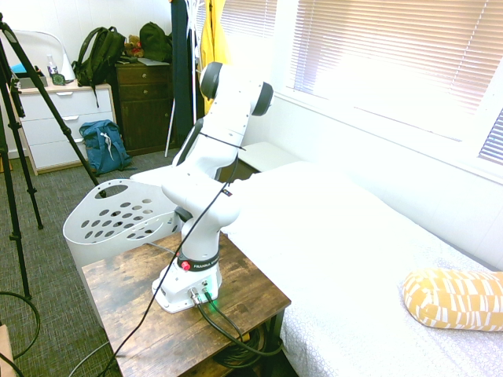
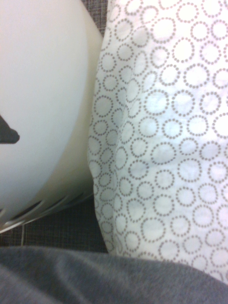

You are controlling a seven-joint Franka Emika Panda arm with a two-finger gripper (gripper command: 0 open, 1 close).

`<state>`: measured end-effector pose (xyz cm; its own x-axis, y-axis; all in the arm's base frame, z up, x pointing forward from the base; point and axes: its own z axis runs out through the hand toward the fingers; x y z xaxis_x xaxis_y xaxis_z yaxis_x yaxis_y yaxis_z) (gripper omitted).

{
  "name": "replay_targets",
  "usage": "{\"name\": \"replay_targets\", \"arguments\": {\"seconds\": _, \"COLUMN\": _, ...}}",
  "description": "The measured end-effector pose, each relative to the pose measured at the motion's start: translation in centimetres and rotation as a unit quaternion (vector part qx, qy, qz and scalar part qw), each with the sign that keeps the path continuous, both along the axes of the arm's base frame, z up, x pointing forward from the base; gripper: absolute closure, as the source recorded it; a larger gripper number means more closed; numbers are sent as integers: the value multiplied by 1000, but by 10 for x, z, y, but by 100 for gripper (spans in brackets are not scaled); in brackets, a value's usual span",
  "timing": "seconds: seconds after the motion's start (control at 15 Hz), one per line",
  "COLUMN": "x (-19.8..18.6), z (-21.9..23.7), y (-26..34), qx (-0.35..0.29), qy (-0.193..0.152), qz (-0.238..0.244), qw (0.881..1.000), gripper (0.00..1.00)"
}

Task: Put my clothes in the laundry bag

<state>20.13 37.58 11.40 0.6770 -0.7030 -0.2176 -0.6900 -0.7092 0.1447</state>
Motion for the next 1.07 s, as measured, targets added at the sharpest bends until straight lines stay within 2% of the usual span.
{"name": "replay_targets", "arguments": {"seconds": 0.33, "x": 3, "z": 1, "y": 15, "qx": 8, "qy": -2, "qz": -9, "qw": 1000, "gripper": 100}}
{"name": "replay_targets", "arguments": {"seconds": 1.07, "x": 9, "z": 21, "y": -5, "qx": 18, "qy": -10, "qz": -19, "qw": 1000, "gripper": 100}}
